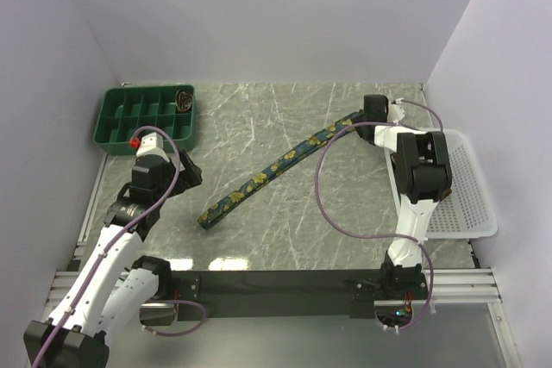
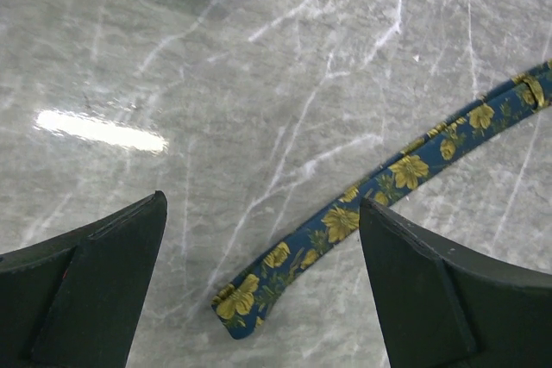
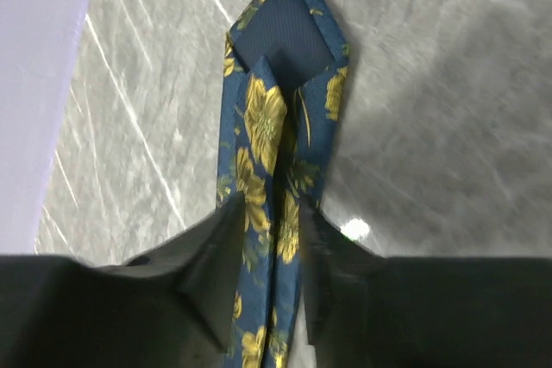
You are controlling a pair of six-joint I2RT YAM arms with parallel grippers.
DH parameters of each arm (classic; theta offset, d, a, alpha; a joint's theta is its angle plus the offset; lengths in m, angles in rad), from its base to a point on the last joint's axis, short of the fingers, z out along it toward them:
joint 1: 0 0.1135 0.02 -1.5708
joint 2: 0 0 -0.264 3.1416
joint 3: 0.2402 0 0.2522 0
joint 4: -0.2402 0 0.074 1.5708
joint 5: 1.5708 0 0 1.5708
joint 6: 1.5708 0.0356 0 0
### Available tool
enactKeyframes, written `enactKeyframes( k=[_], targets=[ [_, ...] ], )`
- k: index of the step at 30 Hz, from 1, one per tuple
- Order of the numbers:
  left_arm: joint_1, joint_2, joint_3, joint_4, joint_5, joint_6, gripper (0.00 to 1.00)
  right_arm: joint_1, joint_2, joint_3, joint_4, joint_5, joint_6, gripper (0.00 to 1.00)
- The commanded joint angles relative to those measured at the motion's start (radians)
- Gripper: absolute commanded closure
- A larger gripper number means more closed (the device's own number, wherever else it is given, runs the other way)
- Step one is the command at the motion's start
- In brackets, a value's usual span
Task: Roll the ties
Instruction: Flatten the tie, then roll the tie
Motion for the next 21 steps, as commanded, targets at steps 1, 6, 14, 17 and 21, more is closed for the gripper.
enactKeyframes(
  k=[1, 6, 14, 17, 21],
  targets=[
    [-0.008, 0.028, -0.01, 0.01, 0.059, -0.04, 0.01, 0.02, -0.112, -0.002, -0.037, 0.059, -0.032, 0.6],
    [-0.006, 0.104, -0.029, -0.024, 0.095, -0.187, 0.01, 0.048, -0.213, -0.061, -0.061, 0.05, -0.098, 0.47],
    [-0.008, 0.192, -0.086, -0.039, 0.141, -0.305, 0.07, 0.235, -0.437, -0.247, 0.064, -0.302, -0.385, 0.5],
    [-0.009, 0.197, -0.114, -0.035, 0.156, -0.345, 0.11, 0.359, -0.453, -0.285, 0.117, -0.494, -0.413, 0.52],
    [-0.008, 0.177, -0.155, -0.044, 0.159, -0.399, 0.15, 0.498, -0.407, -0.275, 0.132, -0.576, -0.417, 0.55]
  ],
)
